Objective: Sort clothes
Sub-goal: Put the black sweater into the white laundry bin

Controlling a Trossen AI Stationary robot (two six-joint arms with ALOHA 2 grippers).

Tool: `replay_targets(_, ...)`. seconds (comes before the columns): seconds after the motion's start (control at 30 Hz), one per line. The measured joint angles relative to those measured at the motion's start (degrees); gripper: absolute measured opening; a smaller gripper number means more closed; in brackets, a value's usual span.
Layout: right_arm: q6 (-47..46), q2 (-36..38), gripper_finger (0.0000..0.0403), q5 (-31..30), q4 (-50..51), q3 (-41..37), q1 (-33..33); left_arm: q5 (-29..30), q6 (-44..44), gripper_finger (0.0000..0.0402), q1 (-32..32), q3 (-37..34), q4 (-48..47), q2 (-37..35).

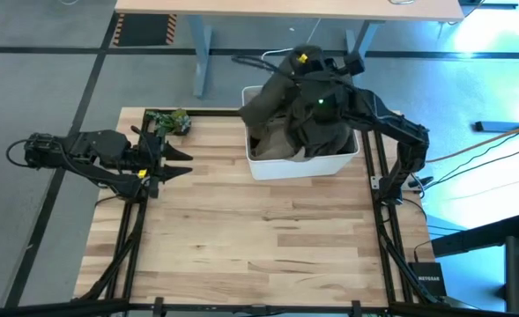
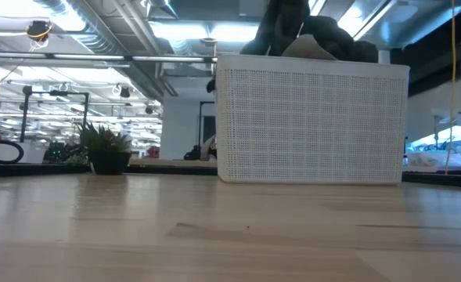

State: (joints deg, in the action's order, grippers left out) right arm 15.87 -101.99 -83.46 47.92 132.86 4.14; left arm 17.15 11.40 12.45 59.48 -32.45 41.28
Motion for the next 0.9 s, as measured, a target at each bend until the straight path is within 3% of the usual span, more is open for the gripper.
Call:
replay_targets(0.1,-8.11,-0.01,0.0011,1.3,9.64,0.0,0.0,-0.02,-0.03,0.0149,0.0,0.0,-0.02,0.0)
replay_targets(0.2,-22.09,-0.11,0.0011,4.41,21.76,-1.51,0.56,-0.02,-0.03,0.0149,0.0,0.0,-0.04,0.0)
replay_targets(0.37,-39.87,-0.22,0.0011,15.01,31.72,-9.27,3.07,0.0,-0.03,0.0149,0.0,0.0,0.28,0.13)
replay_targets(0.5,-41.31,-0.25,0.0011,23.97,25.18,-20.08,4.33,0.0,-0.35,0.0149,0.0,0.0,0.85,0.2)
replay_targets(0.73,-39.35,-0.35,0.0014,43.46,2.34,-40.3,7.46,0.0,-0.86,0.0149,0.0,0.0,1.57,0.5)
replay_targets(0.9,-40.62,-0.35,0.0054,50.6,-4.76,-45.03,9.05,0.0,-1.34,0.0149,-0.07,0.0,1.6,1.61)
